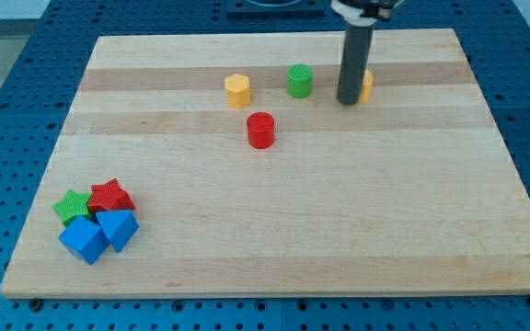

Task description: Slide the green circle a bit down

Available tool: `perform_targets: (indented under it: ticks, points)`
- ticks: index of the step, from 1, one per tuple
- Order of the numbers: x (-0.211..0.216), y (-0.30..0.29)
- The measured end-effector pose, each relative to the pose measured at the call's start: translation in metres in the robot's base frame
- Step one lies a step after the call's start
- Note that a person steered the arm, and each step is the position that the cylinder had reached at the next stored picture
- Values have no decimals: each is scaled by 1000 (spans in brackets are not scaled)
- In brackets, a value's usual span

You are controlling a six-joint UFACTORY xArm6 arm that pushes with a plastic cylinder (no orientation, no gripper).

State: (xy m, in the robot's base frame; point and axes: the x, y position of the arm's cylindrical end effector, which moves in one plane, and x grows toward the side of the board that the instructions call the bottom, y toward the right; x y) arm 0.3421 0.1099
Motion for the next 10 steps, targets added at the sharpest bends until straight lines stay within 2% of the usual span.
perform_targets:
  ticks: [2, 3, 5, 6, 7, 10]
  points:
    - [0, -4]
    - [-12, -27]
    - [-23, -37]
    - [-37, -37]
    - [-84, -37]
    - [-82, -73]
